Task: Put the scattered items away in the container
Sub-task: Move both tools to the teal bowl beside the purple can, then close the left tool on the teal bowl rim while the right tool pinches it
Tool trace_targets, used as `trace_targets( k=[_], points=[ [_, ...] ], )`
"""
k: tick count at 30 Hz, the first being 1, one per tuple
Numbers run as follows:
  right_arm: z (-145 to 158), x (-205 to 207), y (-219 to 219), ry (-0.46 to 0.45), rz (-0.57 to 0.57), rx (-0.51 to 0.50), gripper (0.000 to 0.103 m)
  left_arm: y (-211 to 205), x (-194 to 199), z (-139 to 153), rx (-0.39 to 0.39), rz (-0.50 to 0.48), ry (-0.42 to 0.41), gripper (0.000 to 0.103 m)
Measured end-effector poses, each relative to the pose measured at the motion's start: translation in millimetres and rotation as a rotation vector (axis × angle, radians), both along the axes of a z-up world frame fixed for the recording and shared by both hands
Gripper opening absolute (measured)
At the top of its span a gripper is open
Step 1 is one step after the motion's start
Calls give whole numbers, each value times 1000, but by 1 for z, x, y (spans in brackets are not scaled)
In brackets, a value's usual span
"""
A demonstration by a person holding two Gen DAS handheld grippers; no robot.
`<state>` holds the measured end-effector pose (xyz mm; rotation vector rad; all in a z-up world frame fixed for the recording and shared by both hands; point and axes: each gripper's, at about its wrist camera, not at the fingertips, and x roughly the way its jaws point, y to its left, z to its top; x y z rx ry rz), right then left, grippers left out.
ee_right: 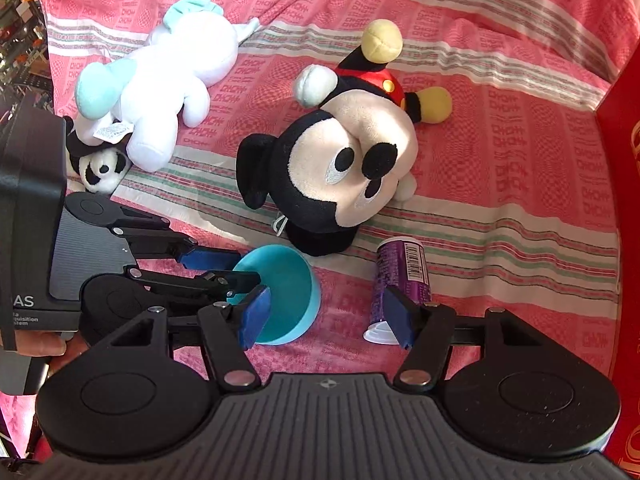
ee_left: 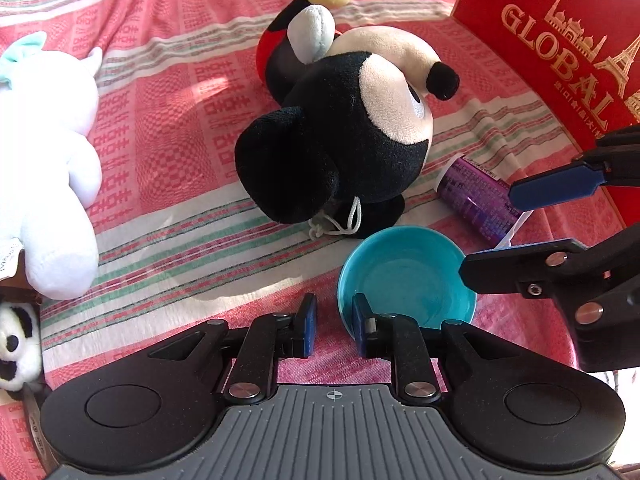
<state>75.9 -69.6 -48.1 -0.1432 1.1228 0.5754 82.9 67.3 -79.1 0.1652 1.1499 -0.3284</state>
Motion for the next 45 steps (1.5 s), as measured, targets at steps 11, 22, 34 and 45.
trace_targets(
  k=[11,22,34,45],
  points=[
    [-26,12,6,82,-21,-11,56,2,0,1,-6,-31,-1,24],
    [-41,10,-3,141,-53,-21,43,-11,-8,0,18,-94,-24,50],
    [-38,4,-4,131,-40,34,12,-10,-8,2,0,-87,6,15],
    [-45,8,0,149,-65,30,13,-20,-12,1,44,-103,-6,36]
  ],
)
